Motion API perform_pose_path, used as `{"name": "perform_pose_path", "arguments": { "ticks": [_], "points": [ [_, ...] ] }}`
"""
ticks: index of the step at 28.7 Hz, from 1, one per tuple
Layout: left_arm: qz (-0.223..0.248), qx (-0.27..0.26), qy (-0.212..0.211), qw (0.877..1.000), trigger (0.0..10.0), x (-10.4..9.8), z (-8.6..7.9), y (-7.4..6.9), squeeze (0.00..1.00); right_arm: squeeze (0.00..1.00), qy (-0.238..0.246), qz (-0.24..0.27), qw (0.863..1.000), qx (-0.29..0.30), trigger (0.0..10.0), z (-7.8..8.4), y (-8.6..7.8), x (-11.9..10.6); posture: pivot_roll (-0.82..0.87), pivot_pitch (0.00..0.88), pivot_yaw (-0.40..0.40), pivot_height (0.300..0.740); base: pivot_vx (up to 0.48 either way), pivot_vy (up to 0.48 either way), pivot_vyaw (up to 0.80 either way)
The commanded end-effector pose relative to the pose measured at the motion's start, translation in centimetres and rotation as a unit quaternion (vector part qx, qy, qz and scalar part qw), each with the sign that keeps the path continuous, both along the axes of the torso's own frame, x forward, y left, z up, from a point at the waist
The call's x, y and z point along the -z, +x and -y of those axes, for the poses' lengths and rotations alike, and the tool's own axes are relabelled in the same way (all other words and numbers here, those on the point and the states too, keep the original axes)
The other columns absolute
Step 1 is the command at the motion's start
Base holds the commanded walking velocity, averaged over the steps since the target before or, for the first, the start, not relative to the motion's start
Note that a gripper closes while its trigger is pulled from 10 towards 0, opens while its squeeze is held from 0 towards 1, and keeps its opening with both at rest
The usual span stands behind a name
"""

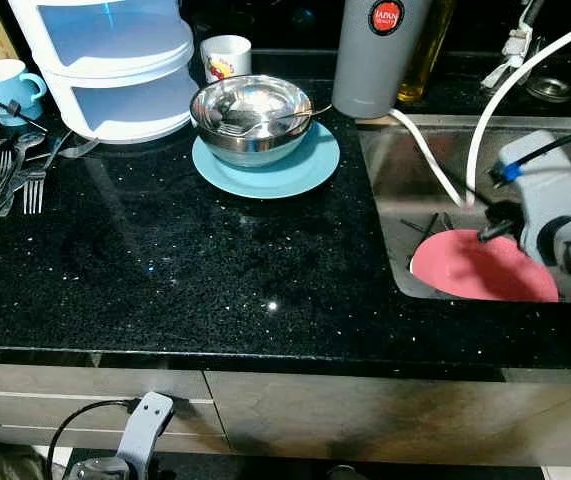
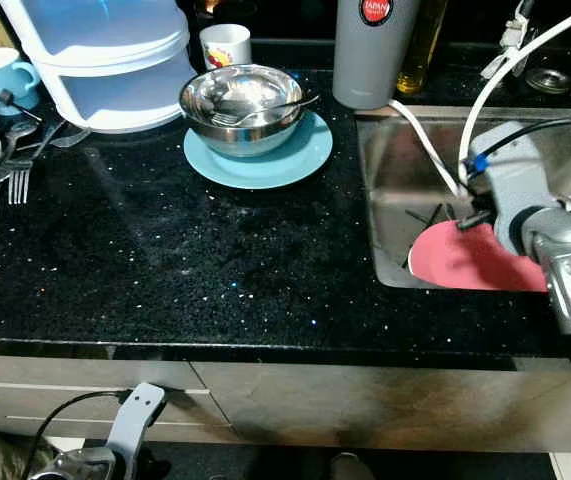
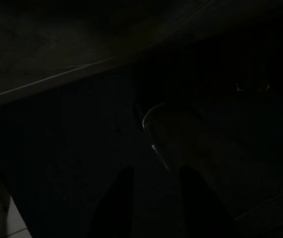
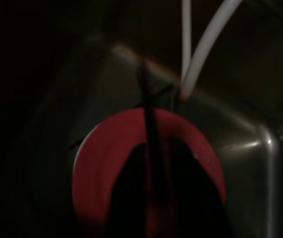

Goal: Kitchen organization

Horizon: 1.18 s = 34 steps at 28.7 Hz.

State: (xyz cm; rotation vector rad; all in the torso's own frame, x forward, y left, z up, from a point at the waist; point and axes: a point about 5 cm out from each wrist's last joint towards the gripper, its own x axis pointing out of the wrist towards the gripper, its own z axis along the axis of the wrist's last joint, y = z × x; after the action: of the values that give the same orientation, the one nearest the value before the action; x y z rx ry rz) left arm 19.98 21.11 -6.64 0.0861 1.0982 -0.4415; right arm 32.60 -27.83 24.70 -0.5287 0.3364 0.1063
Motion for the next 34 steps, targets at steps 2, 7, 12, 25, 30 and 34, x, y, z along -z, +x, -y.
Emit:
{"name": "perform_pose_path", "arguments": {
  "ticks": [2, 7, 12, 25, 30, 34],
  "points": [
    [0.016, 0.006, 0.001, 1.000, 10.0, -0.4, 0.2, 0.8, 0.00, 1.00, -0.007, -0.011, 1.000, -0.005, 10.0, -0.4, -0.2, 0.2, -0.01, 0.121, 0.010, 0.740, 0.000, 0.000, 0.00],
    [0.016, 0.006, 0.001, 1.000, 10.0, -0.4, 0.2, 0.8, 0.00, 1.00, 0.026, 0.027, 0.999, -0.037, 10.0, -1.7, 0.3, -0.8, -0.01, 0.118, 0.007, 0.740, 0.000, 0.000, 0.00],
    [0.015, 0.005, 0.000, 1.000, 10.0, -0.4, 0.2, 0.8, 0.00, 0.30, 0.156, 0.179, 0.961, -0.145, 10.0, -5.9, 0.9, -4.4, 0.00, 0.120, 0.006, 0.740, 0.000, 0.000, 0.00],
    [0.009, 0.013, 0.000, 1.000, 10.0, -0.4, 0.1, 0.7, 0.00, 0.00, 0.319, 0.291, 0.861, -0.267, 10.0, -14.1, 1.3, -8.4, 0.02, 0.124, -0.005, 0.740, 0.000, 0.000, 0.53],
    [0.009, 0.012, 0.001, 1.000, 10.0, -0.5, 0.0, 0.7, 0.00, 0.00, 0.317, 0.269, 0.873, -0.255, 10.0, -16.3, 2.6, -7.6, 0.03, 0.125, -0.010, 0.740, 0.000, 0.000, 0.76],
    [0.010, 0.011, 0.001, 1.000, 10.0, -0.5, 0.0, 0.8, 0.00, 0.00, 0.332, 0.261, 0.874, -0.239, 10.0, -17.0, 2.9, -7.1, 0.03, 0.124, -0.012, 0.740, 0.000, 0.000, 0.76]
  ]
}}
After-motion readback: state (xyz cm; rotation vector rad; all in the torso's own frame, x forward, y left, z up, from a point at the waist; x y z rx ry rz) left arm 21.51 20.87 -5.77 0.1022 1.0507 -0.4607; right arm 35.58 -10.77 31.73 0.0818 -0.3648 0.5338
